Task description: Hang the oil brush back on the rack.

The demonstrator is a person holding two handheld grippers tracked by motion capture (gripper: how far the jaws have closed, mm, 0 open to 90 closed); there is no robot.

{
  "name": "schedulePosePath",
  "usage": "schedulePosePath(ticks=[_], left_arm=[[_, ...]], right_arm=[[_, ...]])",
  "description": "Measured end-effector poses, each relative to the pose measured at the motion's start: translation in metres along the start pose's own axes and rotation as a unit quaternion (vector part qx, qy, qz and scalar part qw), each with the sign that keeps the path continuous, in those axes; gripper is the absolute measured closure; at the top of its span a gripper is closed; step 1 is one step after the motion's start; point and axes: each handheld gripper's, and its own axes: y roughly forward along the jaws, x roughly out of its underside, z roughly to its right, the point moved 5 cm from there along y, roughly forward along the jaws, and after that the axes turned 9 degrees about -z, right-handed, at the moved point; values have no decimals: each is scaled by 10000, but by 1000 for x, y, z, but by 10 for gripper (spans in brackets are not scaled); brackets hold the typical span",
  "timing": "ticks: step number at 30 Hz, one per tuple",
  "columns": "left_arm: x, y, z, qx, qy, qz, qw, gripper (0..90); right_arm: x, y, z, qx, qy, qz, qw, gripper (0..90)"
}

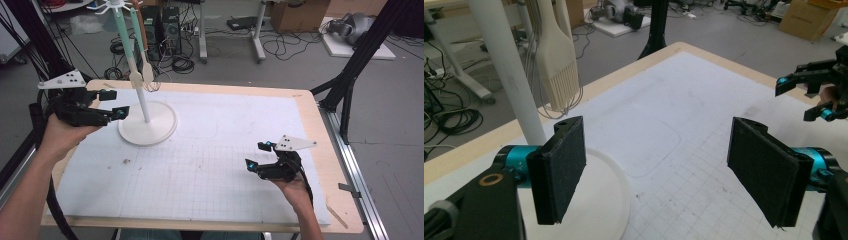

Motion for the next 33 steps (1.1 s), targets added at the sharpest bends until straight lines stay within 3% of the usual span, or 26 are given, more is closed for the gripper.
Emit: schedulePosePath(ticks=[7, 15, 33], left_arm=[[12, 9, 3, 50, -73, -11, 10000, 239], [17, 13, 9, 28, 37, -62, 10000, 238], [44, 21, 14, -46, -31, -59, 10000, 239]], right_arm=[[1, 0, 2, 16, 8, -5, 10000, 210], [1, -2, 2, 43, 33, 18, 10000, 210], [2, 0, 2, 40, 30, 11, 10000, 210]])
